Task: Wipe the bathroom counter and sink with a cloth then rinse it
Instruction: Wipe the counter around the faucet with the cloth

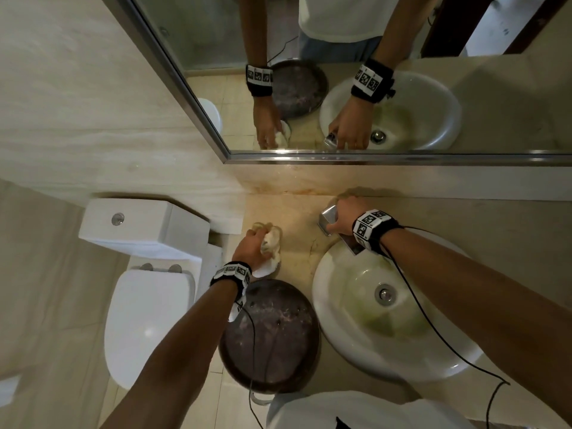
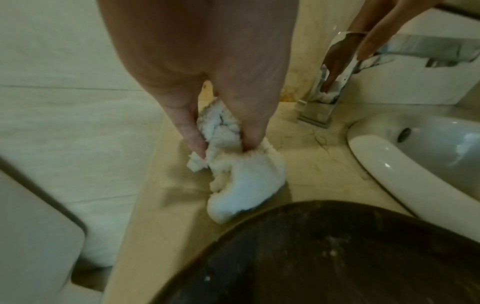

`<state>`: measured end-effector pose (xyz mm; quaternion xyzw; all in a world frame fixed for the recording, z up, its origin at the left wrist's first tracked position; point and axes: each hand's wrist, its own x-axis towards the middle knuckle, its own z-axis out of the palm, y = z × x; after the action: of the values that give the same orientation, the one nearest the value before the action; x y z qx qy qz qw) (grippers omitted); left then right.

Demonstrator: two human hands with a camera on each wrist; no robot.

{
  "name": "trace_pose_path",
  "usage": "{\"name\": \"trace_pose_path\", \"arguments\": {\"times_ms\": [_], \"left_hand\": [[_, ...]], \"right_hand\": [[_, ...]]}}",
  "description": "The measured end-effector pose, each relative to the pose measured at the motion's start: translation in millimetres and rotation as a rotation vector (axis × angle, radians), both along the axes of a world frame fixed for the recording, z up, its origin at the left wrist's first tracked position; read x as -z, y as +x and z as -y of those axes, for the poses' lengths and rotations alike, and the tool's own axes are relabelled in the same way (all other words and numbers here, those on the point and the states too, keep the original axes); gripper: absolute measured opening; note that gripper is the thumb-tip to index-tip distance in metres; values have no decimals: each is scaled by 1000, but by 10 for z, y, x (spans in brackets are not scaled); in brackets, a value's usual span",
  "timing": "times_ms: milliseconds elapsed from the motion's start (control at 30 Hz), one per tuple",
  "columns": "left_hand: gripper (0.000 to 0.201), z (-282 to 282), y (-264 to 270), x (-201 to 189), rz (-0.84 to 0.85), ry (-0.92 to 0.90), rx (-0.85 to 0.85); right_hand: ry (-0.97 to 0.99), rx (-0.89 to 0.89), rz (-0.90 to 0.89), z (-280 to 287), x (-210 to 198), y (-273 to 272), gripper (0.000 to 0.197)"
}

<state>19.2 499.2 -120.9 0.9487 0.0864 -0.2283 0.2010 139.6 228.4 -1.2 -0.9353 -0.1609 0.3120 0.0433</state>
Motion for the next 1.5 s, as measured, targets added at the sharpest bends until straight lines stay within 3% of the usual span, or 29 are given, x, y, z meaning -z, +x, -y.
{"name": "trace_pose_path", "arguments": {"times_ms": [233,433,500,733,900,1133,1400,1500], "left_hand": [[65,80,615,-55,27,45,-137],[49,316,980,-104,32,77,-356],[42,441,1096,-134,21,89,-349],[52,732,1269,-104,-42,192,-166],[46,786,1207,-87,40,170,21],[56,1006,1165,-104,99,114,437],[56,919,1258,-179,143,157,656],[73,989,1271,-196,180,207,760]], "right_hand": [[-18,-31,20,8,50,40,41],[4,-35,21,32,76,72,47],[18,-29,22,42,84,72,49],[23,-26,34,58,136,74,51],[-3,-31,36,22,116,94,46],[-26,-50,47,14,87,88,48],[-42,-65,61,14,112,90,53],[-41,-69,61,17,117,94,49]]}}
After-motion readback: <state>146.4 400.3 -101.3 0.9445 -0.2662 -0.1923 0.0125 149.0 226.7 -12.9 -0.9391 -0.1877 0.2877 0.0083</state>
